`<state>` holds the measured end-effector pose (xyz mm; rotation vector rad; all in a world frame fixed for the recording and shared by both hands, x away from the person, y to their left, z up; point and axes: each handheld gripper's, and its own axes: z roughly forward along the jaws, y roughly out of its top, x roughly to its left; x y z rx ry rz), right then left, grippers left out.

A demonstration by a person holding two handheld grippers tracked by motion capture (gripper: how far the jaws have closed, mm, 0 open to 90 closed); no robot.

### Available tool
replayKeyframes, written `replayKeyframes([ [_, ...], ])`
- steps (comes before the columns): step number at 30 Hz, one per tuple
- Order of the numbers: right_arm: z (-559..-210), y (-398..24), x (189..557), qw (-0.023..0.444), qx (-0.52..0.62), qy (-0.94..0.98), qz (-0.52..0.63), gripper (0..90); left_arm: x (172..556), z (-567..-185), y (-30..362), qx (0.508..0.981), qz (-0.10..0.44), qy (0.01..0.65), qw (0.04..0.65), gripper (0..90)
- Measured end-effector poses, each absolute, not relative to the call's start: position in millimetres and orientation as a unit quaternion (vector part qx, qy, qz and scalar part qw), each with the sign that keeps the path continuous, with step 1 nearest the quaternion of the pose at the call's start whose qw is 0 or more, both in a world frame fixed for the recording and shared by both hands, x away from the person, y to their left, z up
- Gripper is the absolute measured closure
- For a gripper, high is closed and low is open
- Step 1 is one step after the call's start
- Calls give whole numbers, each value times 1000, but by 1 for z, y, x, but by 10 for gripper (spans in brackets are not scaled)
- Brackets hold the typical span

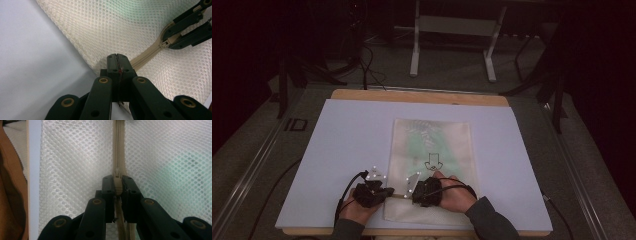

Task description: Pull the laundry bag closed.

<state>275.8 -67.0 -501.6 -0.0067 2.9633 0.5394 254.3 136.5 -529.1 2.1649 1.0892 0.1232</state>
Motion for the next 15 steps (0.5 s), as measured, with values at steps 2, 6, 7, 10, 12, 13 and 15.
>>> replayKeyframes([
  [2,-501,-68,276,65,-1,982,177,822,254,-529,137,835,46,421,351,894],
  [6,-502,-68,275,65,1,982,180,822,254,-529,137,835,46,421,351,893],
  [7,-502,-69,276,65,0,981,182,822,254,-529,137,835,47,421,350,894],
  [10,-502,-69,275,66,0,981,183,822,254,-529,137,835,46,422,351,894],
  [12,-502,-69,275,67,0,981,183,822,254,-529,137,835,46,421,351,894],
  [13,-501,-69,275,67,0,981,183,822,254,-529,137,835,46,421,351,894],
  [15,-501,-70,275,68,0,981,181,822,255,-529,137,835,45,422,352,894],
])
